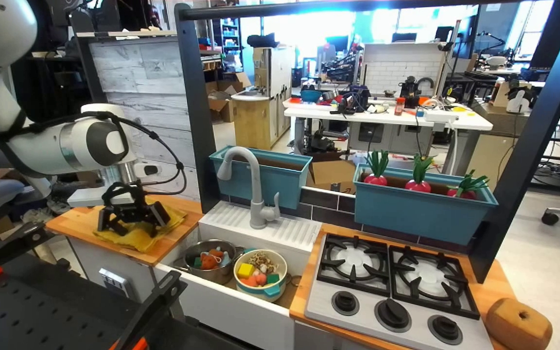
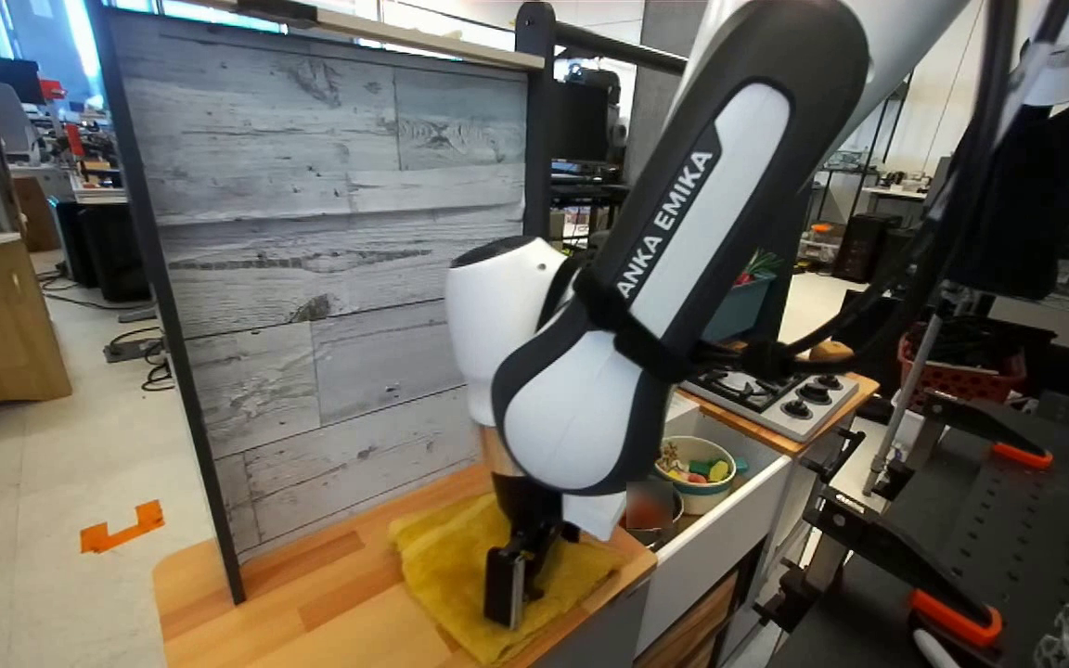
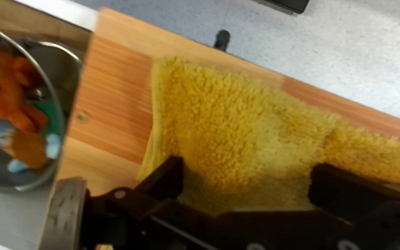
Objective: Pick up the plush toys from the counter and stove and put them in the pots, then wipe the counter with the towel
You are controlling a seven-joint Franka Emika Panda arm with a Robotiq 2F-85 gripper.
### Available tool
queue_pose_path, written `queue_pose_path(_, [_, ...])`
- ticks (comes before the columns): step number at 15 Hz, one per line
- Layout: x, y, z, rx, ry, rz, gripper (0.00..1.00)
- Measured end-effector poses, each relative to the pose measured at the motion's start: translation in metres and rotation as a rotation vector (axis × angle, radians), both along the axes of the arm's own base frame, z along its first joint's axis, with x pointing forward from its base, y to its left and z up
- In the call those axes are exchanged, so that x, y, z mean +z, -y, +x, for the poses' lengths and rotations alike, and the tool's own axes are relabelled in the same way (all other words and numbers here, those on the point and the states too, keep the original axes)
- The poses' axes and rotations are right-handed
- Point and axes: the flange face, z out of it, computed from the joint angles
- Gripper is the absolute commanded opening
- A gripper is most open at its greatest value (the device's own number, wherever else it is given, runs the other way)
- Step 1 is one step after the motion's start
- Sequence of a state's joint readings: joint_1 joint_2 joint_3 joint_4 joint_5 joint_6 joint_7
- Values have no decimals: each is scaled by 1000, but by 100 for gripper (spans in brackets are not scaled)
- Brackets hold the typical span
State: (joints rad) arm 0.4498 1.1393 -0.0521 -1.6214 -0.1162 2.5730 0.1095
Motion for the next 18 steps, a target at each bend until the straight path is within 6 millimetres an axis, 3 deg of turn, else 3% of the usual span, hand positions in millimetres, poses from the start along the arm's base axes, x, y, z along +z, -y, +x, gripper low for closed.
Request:
queue_pose_path(3, [-2, 57, -1, -57, -3, 12, 100])
queue_pose_path(5, [-5, 69, -3, -48, 20, 80, 100])
queue_pose_path(6, [-5, 65, -4, -31, 31, 118, 100])
queue_pose_path(8, [-5, 33, -10, 22, 55, 201, 100])
queue_pose_path(15, [-3, -153, -57, 225, 87, 331, 100])
queue_pose_path(16, [-3, -168, -59, 235, 98, 331, 100])
queue_pose_path(18, [-3, -172, -52, 213, 118, 312, 100])
